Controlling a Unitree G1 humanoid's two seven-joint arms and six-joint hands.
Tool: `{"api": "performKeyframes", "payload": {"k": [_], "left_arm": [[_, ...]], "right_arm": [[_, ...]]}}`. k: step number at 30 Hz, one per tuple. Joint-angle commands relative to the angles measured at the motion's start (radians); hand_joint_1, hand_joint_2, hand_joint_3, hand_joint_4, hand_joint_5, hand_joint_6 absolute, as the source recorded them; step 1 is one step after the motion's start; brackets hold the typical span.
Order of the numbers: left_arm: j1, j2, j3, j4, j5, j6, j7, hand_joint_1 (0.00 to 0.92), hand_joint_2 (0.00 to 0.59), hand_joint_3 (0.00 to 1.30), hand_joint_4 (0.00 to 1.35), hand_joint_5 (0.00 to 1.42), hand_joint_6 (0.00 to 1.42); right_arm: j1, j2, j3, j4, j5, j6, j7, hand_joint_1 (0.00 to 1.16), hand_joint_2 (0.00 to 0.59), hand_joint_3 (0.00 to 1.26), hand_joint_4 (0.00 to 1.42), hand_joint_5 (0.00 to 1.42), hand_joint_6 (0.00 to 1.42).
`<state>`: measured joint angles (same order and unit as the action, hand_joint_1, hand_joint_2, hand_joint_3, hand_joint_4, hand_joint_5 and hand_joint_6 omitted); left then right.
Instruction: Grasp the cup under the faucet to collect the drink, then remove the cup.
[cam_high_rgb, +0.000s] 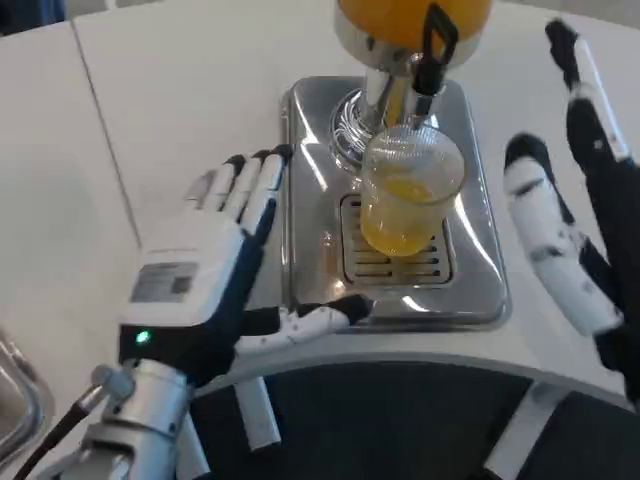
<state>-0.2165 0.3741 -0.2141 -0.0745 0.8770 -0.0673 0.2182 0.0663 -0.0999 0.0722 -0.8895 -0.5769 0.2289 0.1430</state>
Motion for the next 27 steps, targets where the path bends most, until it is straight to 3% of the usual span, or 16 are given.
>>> {"api": "performKeyframes", "payload": {"k": [1,4,8,16,22,27], "left_arm": [[-0.046,-0.017,-0.028,0.059,-0.003,-0.015,0.016,0.088,0.043,0.00,0.00,0.02,0.06],[-0.066,-0.033,-0.034,0.085,-0.019,-0.020,0.022,0.087,0.043,0.00,0.00,0.02,0.06],[-0.096,-0.063,-0.030,0.129,-0.085,-0.032,0.008,0.085,0.039,0.00,0.00,0.02,0.06],[-0.157,-0.089,-0.038,0.213,-0.139,-0.055,0.035,0.100,0.030,0.00,0.00,0.03,0.07],[-0.222,-0.130,-0.036,0.309,-0.174,-0.082,0.086,0.145,0.027,0.00,0.00,0.06,0.09],[-0.265,-0.160,-0.033,0.397,-0.213,-0.131,0.141,0.195,0.031,0.00,0.00,0.10,0.11]], "right_arm": [[0.146,-0.105,-0.143,-0.036,0.096,-0.139,0.028,0.25,0.529,0.00,0.00,0.00,0.00],[0.211,-0.145,-0.192,-0.035,0.119,-0.205,0.035,0.27,0.518,0.00,0.00,0.00,0.00],[0.306,-0.185,-0.242,-0.028,0.142,-0.292,0.052,0.39,0.397,0.00,0.00,0.00,0.00],[0.436,-0.237,-0.336,-0.021,0.175,-0.410,0.088,0.45,0.360,0.00,0.00,0.00,0.02],[0.470,-0.243,-0.374,-0.041,0.208,-0.425,0.120,0.46,0.361,0.00,0.00,0.00,0.02],[0.485,-0.238,-0.377,-0.068,0.221,-0.416,0.147,0.46,0.361,0.00,0.00,0.00,0.02]]}}
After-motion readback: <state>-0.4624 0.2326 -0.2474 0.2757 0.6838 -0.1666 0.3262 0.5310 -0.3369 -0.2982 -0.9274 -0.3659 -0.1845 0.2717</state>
